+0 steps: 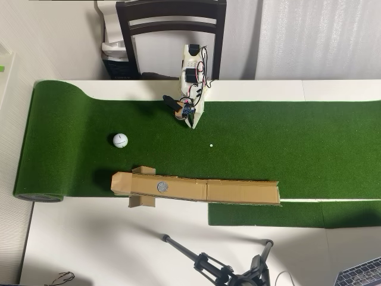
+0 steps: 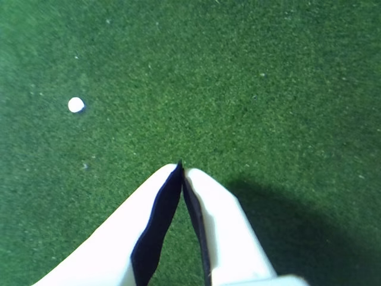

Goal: Pick up the golf ball and place it on the gray mark at the back.

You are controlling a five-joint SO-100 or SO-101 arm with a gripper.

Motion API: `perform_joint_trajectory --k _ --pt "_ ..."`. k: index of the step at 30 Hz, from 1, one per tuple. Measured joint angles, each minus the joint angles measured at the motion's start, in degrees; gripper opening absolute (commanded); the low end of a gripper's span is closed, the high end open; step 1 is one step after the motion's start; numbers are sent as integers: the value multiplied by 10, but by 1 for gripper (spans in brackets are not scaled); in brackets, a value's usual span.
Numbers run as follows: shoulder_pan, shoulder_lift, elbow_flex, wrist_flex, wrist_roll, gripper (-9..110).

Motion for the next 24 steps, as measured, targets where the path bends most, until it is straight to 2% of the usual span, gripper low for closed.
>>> perform_joint_trajectory --k 5,12,19,24 --pt "-1 0 0 -4 0 2" --pt "-53 -7 -18 -4 -11 21" --pt "-59 -40 -184 50 -101 35" --pt "-34 -147 -303 76 -162 38"
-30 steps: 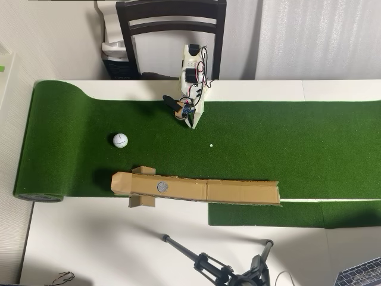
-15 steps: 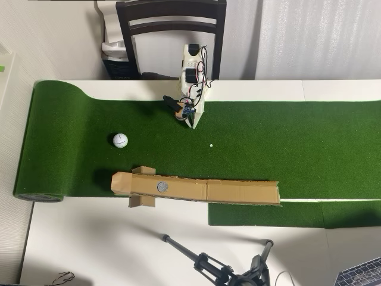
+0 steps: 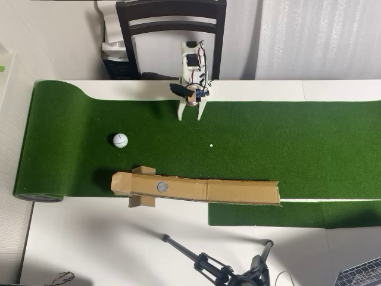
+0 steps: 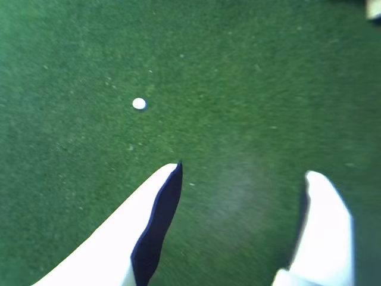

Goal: Pick up the golf ball and place it on the gray mark at the back.

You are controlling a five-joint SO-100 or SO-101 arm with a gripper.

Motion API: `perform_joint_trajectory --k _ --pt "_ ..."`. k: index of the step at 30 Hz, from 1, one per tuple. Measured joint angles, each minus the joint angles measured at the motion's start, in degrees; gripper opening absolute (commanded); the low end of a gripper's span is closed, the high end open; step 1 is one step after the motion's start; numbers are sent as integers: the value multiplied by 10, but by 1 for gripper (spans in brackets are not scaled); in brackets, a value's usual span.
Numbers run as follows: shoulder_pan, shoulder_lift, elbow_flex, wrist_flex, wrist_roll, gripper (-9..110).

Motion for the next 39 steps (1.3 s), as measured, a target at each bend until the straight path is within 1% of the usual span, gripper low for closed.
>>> perform_joint_trajectory --k 3,9,18,24,28,32,39 --pt "28 -72 -75 6 -39 40" --pt "125 -231 -202 7 -127 44" --pt "235 -408 -362 4 -212 44" --pt "250 -537 -505 3 -265 44" --pt "250 -592 -612 3 -309 44" --pt "252 -597 -653 1 -328 43" --pt "306 -656 -664 -12 -331 44"
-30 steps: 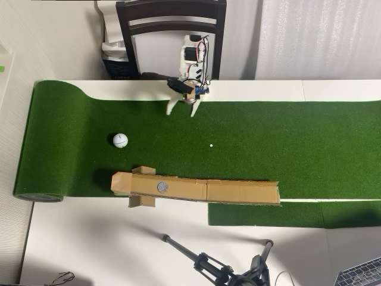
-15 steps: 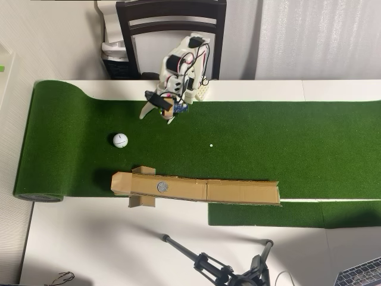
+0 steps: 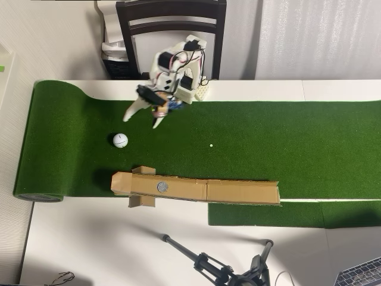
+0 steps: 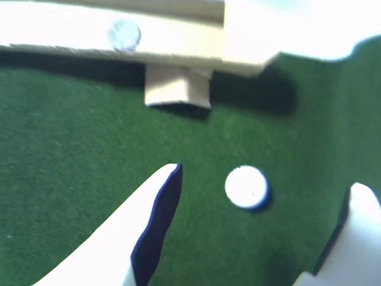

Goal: Pick up the golf ball and place it on the gray mark at the back.

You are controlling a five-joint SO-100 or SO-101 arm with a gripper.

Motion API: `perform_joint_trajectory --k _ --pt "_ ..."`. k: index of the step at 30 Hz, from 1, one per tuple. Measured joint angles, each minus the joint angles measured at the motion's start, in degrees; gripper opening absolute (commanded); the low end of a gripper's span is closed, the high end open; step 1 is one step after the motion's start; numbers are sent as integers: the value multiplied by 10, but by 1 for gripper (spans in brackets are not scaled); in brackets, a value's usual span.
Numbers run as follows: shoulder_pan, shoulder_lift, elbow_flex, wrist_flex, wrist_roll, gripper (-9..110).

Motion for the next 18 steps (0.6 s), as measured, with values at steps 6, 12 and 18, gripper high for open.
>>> perform_joint_trajectory --k 6,12,18 --pt "48 -84 0 0 -1 44" --pt "91 -158 0 32 0 44" --pt "120 -185 -65 104 -12 44"
